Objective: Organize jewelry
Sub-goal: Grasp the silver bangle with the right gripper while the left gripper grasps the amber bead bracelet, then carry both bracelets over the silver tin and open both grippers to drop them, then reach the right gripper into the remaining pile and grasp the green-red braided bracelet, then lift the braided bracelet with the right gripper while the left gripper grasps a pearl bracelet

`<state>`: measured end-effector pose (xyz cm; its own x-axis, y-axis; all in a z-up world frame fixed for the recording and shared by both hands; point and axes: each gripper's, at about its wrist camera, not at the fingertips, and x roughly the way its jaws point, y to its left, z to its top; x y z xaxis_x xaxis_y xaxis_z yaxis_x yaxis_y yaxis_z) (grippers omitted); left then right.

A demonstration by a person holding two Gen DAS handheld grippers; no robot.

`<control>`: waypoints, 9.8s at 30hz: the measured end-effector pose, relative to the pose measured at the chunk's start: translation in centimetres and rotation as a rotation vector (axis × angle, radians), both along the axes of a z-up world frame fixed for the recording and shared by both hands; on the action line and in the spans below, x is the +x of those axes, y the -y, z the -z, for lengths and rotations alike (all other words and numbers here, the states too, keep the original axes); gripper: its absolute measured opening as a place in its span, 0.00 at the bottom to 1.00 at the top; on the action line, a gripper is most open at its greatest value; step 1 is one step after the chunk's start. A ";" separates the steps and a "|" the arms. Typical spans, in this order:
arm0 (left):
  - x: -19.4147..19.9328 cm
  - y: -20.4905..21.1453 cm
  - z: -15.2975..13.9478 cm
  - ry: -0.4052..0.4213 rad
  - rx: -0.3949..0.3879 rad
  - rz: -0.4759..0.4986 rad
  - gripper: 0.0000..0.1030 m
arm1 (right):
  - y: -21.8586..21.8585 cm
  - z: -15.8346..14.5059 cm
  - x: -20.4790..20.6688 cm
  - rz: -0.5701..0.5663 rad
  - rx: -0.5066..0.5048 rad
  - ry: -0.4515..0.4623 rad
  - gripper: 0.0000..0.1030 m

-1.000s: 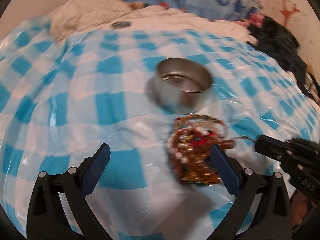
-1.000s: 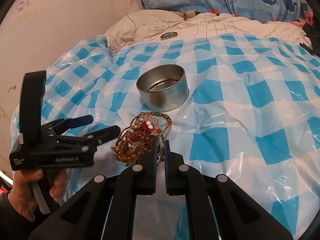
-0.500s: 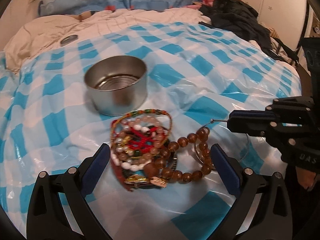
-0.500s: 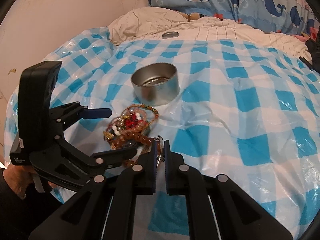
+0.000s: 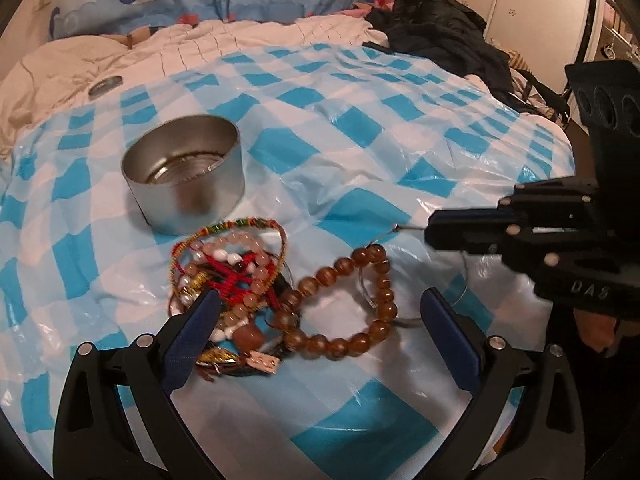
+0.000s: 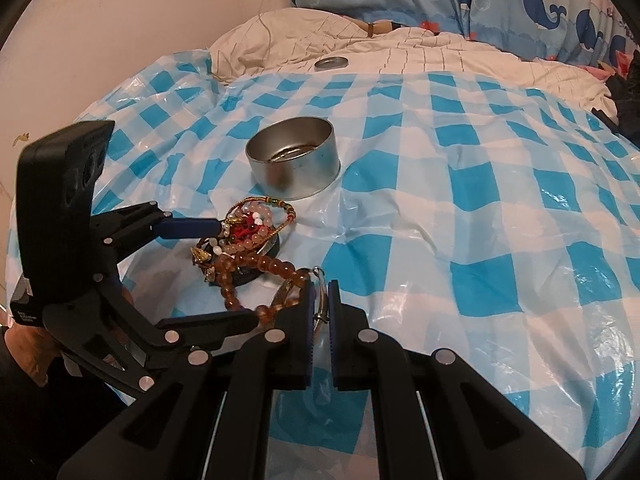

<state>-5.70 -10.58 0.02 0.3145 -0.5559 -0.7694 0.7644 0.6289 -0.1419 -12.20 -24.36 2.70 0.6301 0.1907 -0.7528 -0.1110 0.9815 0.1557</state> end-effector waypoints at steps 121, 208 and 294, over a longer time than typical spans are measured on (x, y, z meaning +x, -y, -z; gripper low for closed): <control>-0.8 -4.0 1.5 -0.305 -0.235 -0.315 0.10 | -0.3 3.3 0.0 0.063 -0.128 -0.108 0.23; 7.9 -11.4 -0.9 -0.208 -0.173 -0.546 0.61 | 0.4 4.0 10.6 0.063 0.485 -0.239 0.28; 6.7 -13.9 -1.0 -0.182 -0.159 -0.644 0.83 | -0.2 0.8 9.3 -0.047 0.757 -0.019 0.04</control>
